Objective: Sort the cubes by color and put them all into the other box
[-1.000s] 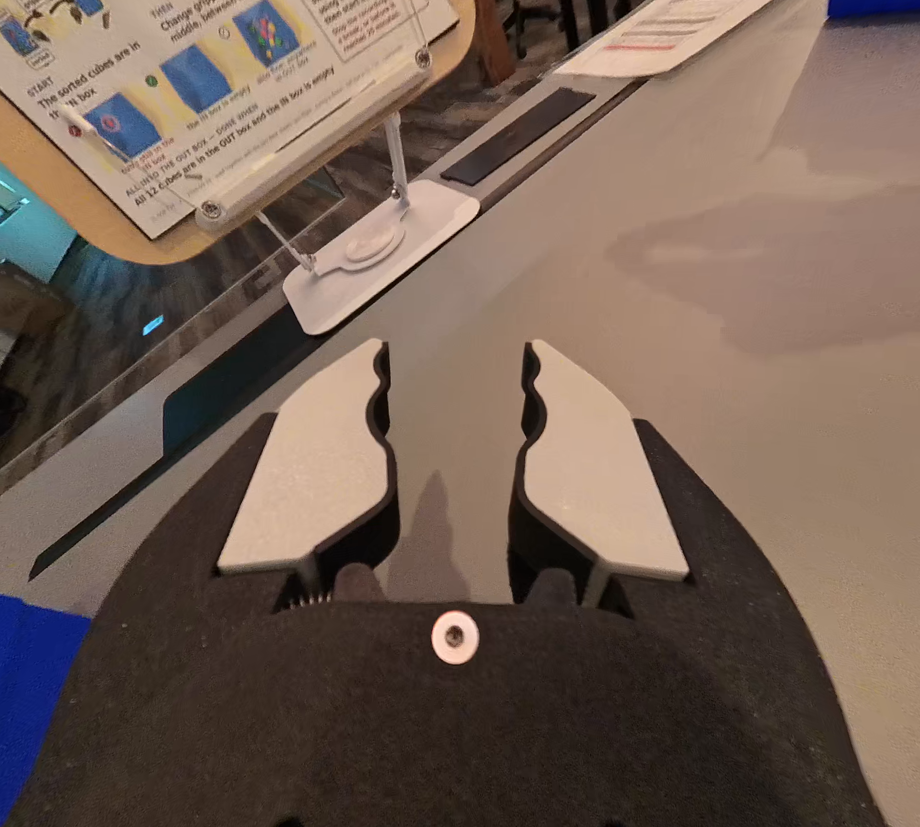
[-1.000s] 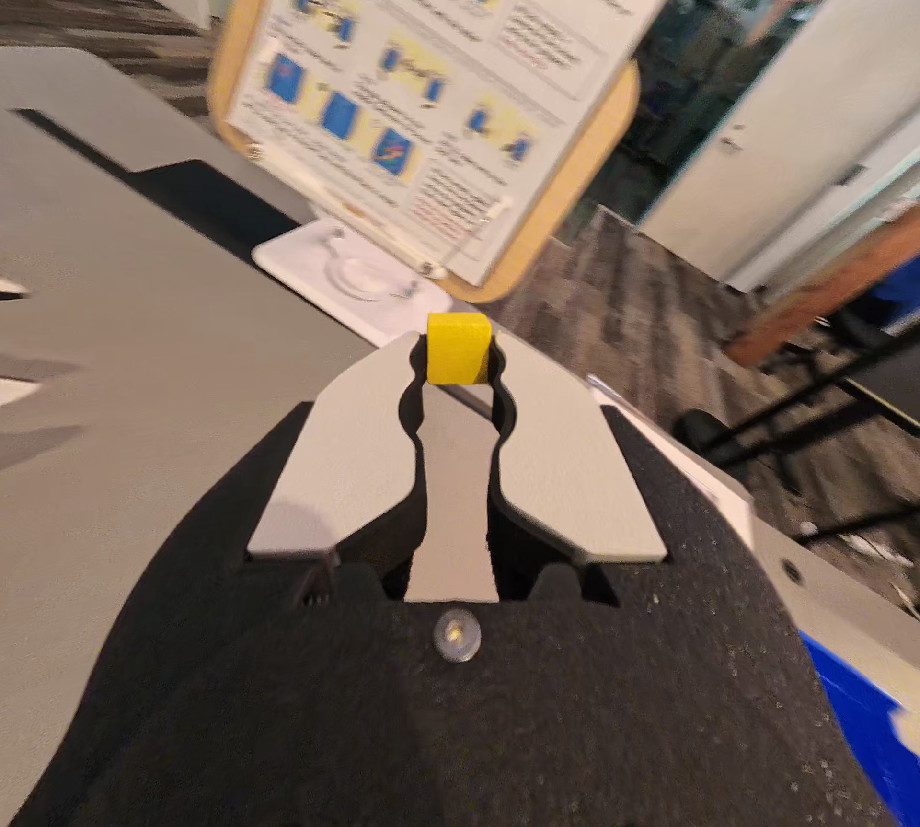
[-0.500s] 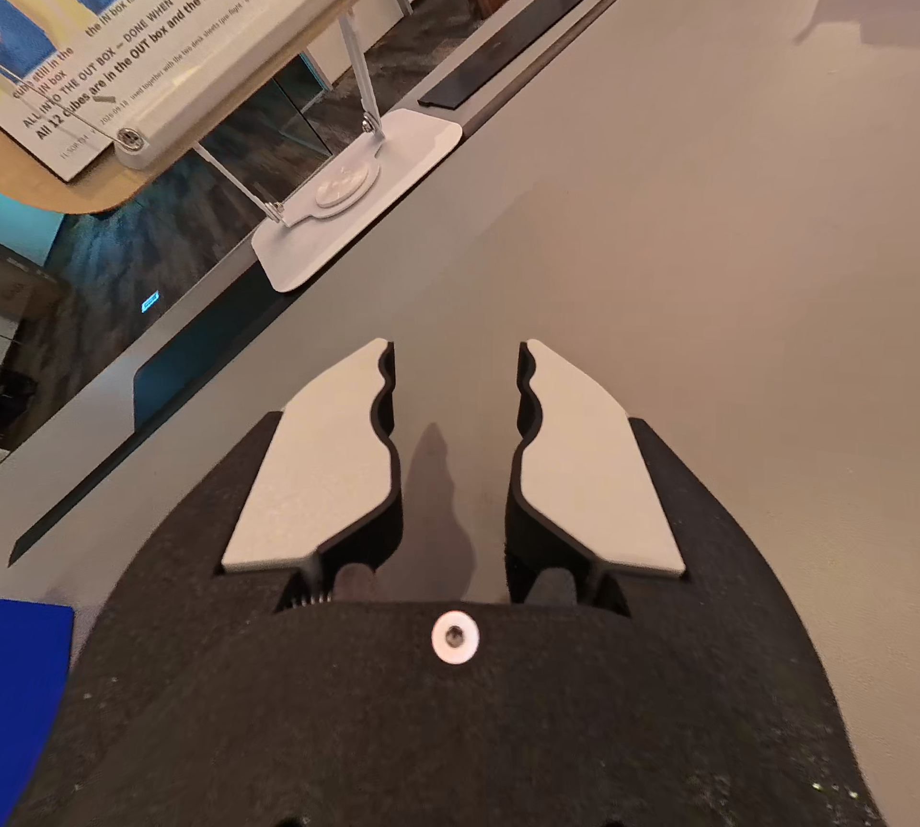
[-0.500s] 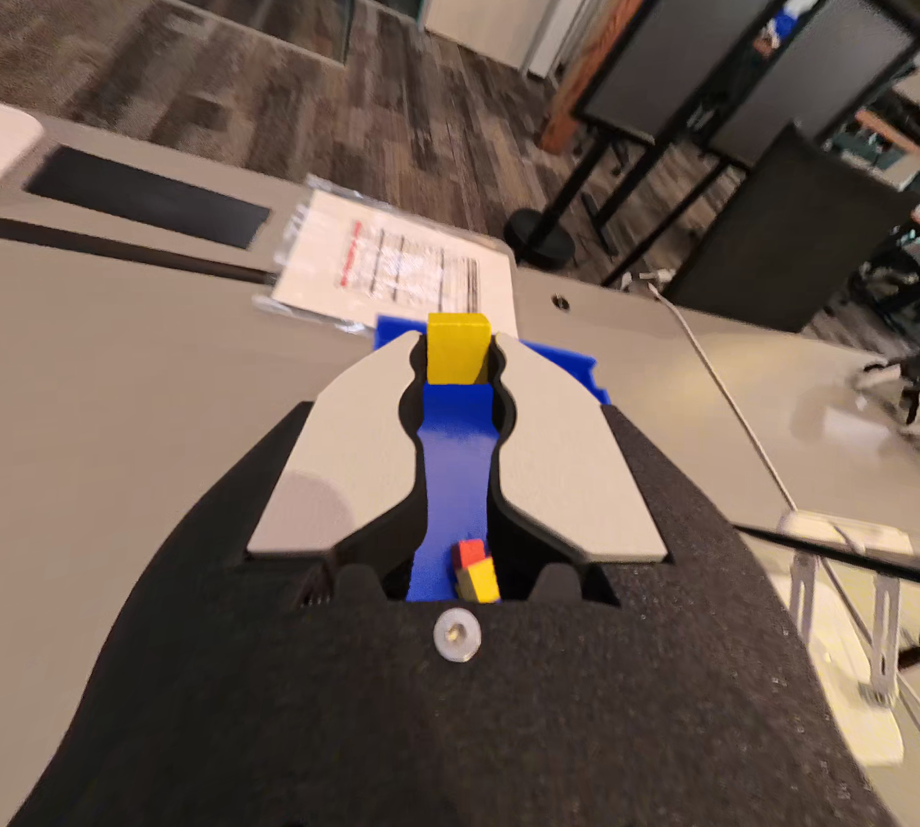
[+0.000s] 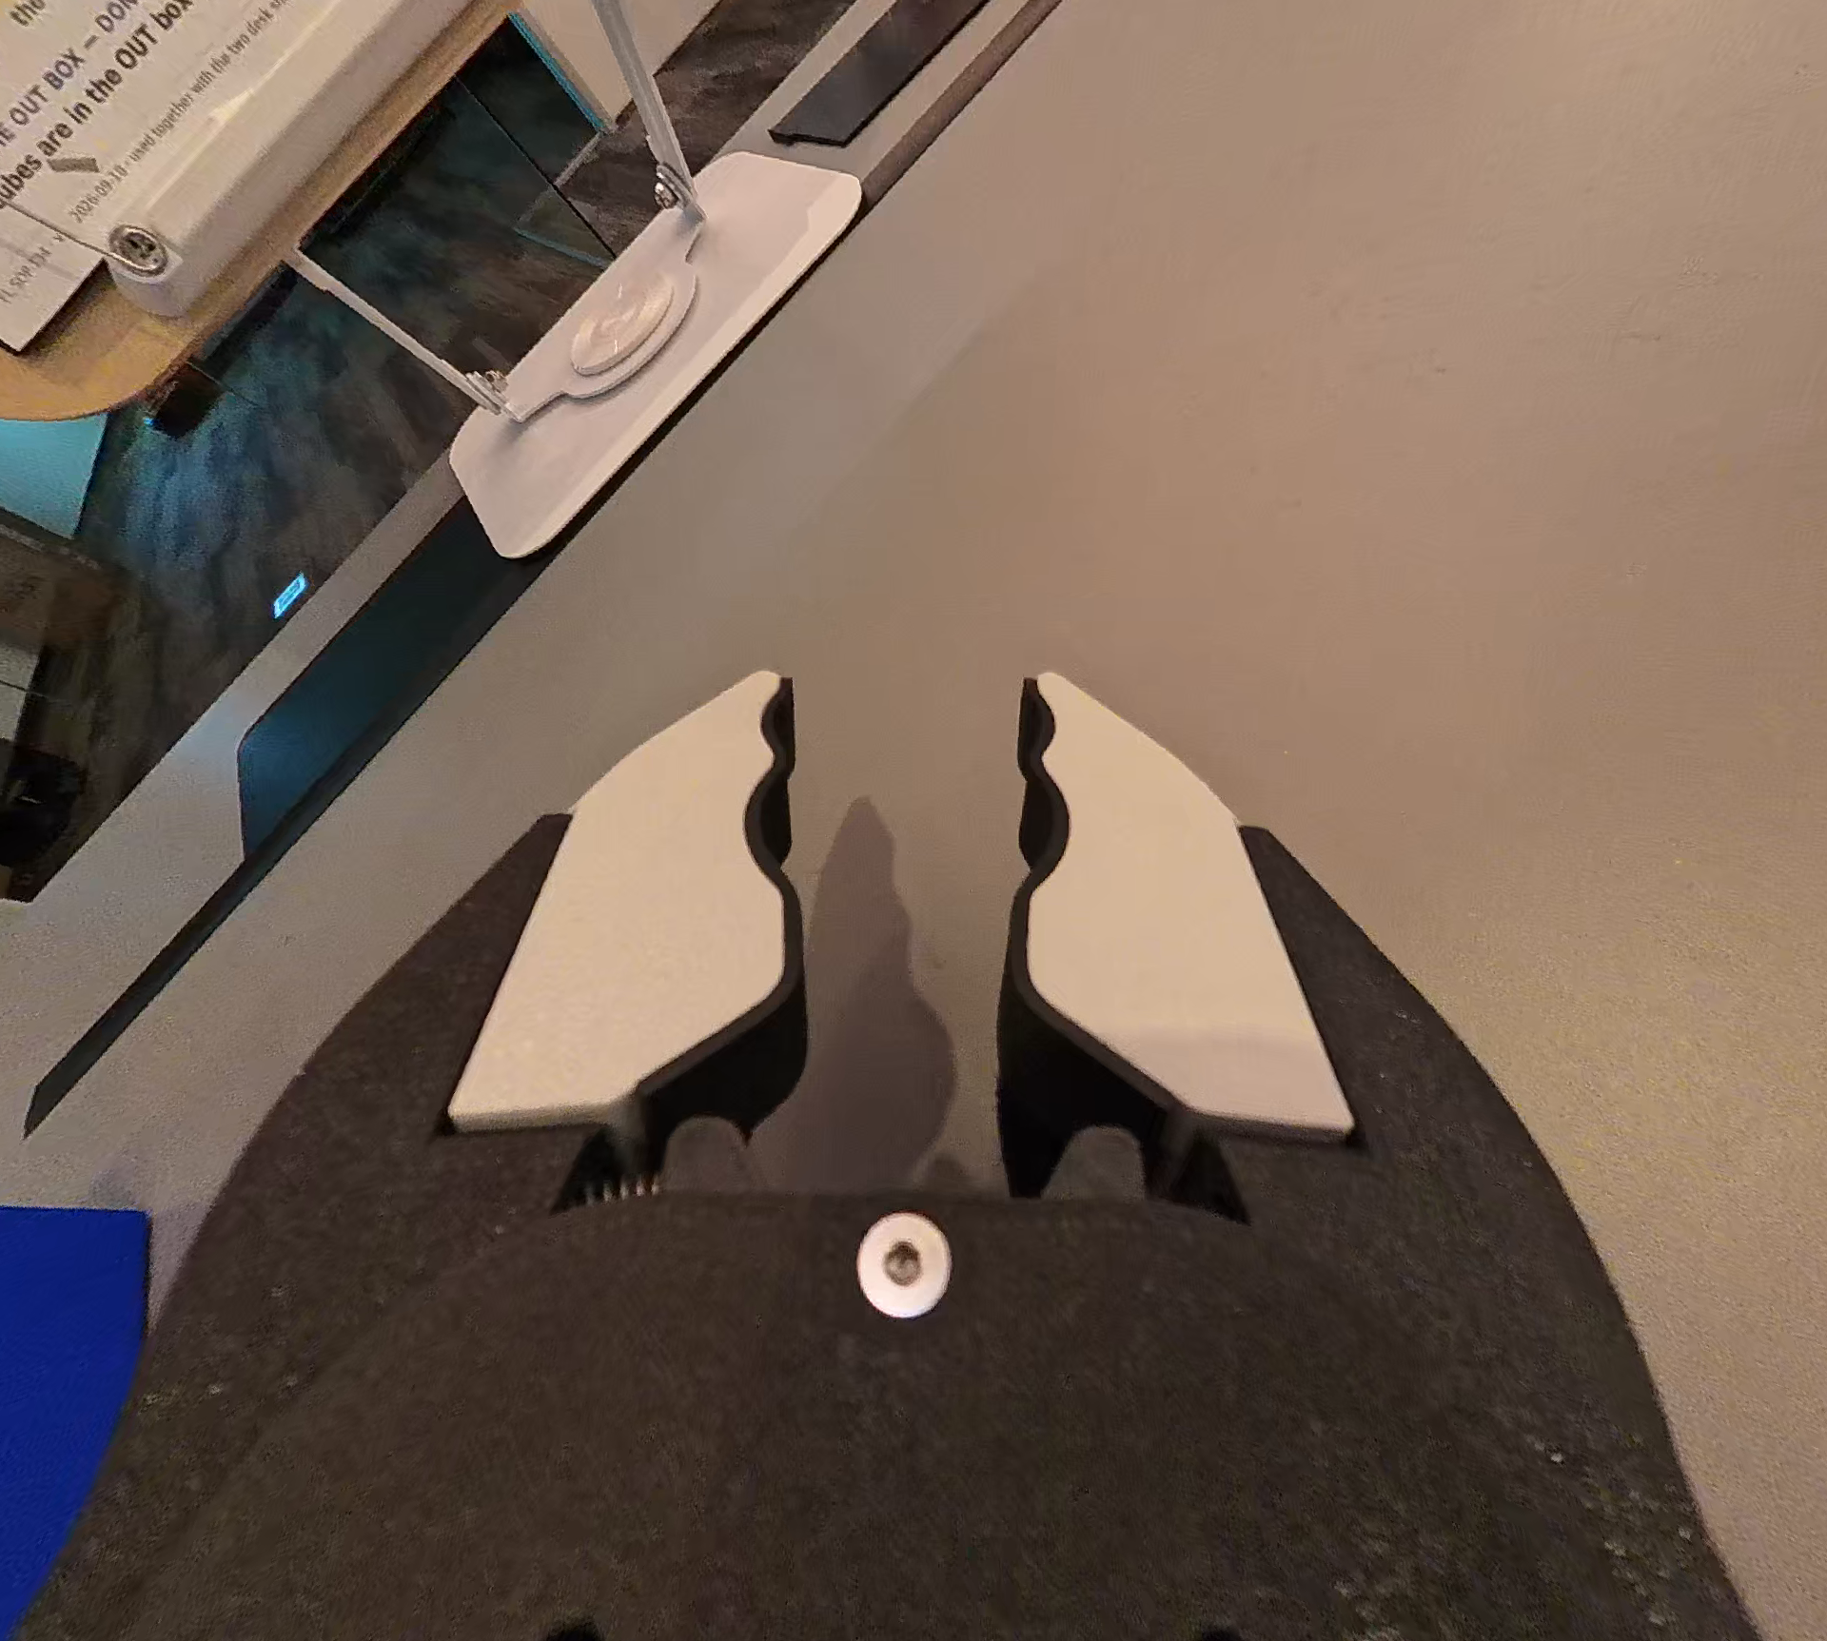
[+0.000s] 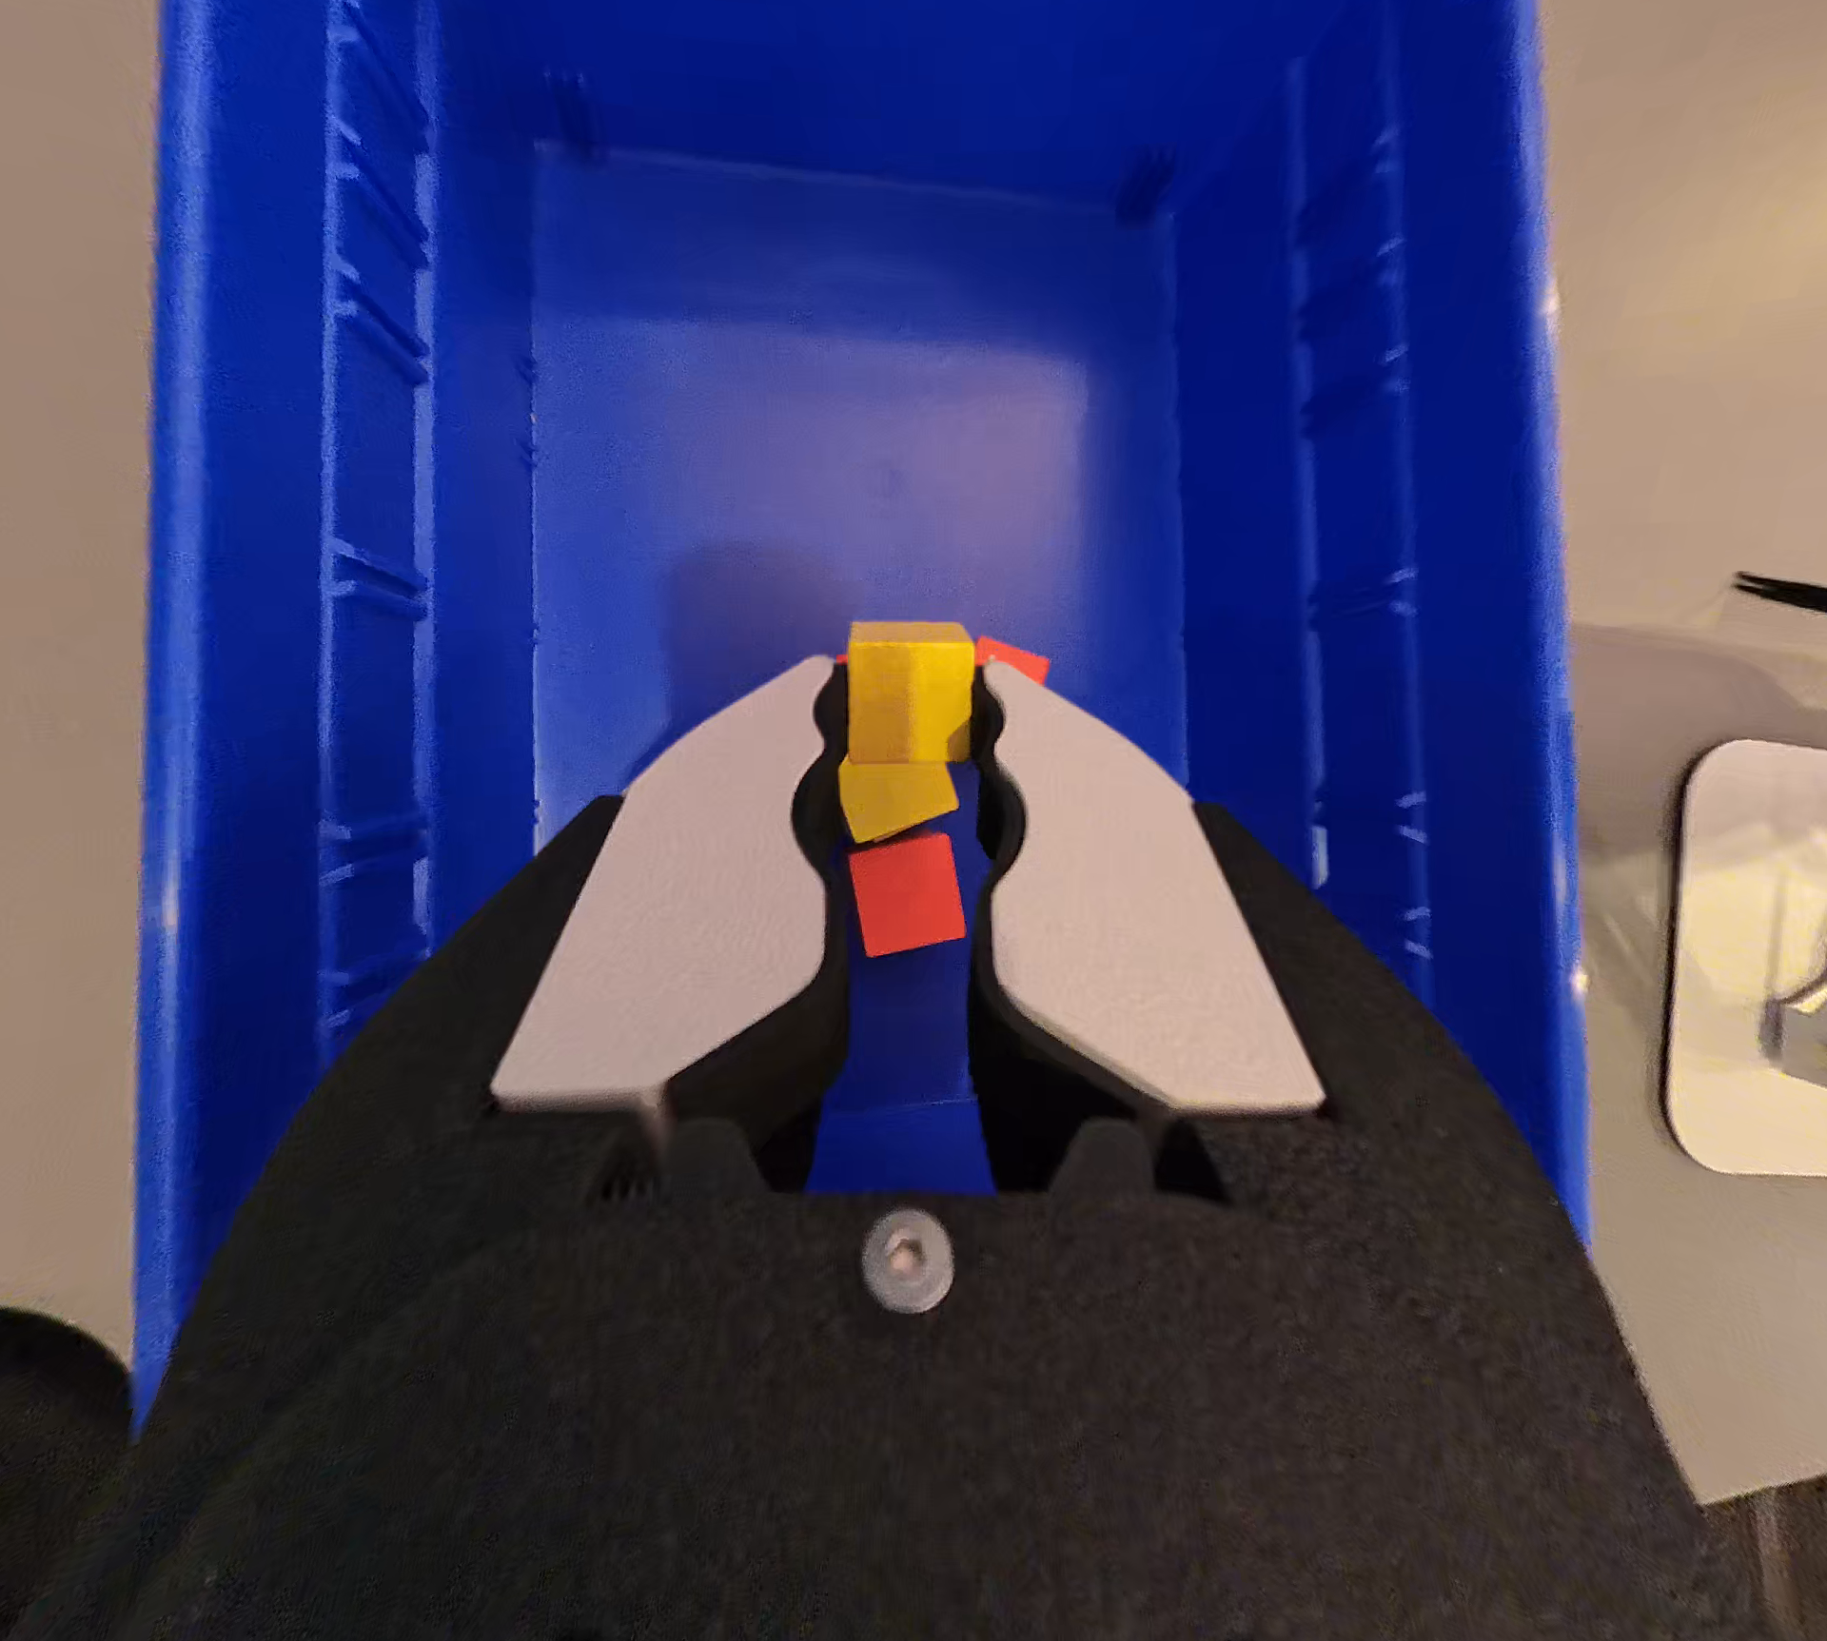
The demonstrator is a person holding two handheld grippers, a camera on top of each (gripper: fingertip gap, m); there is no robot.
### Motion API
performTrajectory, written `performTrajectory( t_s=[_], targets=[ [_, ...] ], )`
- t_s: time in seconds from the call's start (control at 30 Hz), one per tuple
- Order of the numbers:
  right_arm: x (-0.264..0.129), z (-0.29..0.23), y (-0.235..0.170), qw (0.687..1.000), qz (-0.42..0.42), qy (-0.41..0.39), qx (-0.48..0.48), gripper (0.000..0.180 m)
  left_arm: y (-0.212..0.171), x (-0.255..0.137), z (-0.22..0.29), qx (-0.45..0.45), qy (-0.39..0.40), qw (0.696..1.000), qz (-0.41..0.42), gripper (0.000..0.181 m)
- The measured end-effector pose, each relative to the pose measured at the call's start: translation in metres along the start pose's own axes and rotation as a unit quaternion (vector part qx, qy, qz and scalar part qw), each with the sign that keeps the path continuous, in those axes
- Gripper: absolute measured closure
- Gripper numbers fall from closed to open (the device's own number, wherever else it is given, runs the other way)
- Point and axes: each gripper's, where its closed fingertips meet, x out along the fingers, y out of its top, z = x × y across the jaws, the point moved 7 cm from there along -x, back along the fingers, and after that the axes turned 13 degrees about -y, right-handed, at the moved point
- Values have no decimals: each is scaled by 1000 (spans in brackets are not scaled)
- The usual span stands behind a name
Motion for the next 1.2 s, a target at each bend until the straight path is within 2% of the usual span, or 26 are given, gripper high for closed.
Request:
performTrajectory(
  t_s=[0.27, 0.33, 0.47, 0.6, 0.8, 0.93, 1.07, 1.2],
  targets=[
    [21, -8, -8, 999, -45, 20, 3, 156, -1, 1, 3, 5, -2, 1000, -6, 139],
    [21, -7, -8, 999, -46, 19, 9, 147, -1, 1, 3, 6, -1, 1000, -7, 139],
    [15, -6, -6, 999, -39, 16, 6, 144, -1, 1, 2, 5, -1, 1000, -7, 139],
    [0, -6, 4, 1000, -21, 0, -5, 144, -1, 0, 3, 6, -1, 1000, -8, 139],
    [-47, -23, 41, 995, 60, -46, -71, 144, -1, -1, 1, 5, 2, 1000, -7, 139],
    [-83, -64, 69, 972, 134, -55, -183, 142, -1, -2, 0, 3, 3, 1000, -6, 140],
    [-113, -122, 82, 923, 202, -39, -324, 142, -2, -4, -2, -1, 7, 1000, -4, 140],
    [-138, -176, 86, 887, 234, 1, -398, 143, -3, -5, -5, -7, 10, 1000, -3, 140]
  ],
)
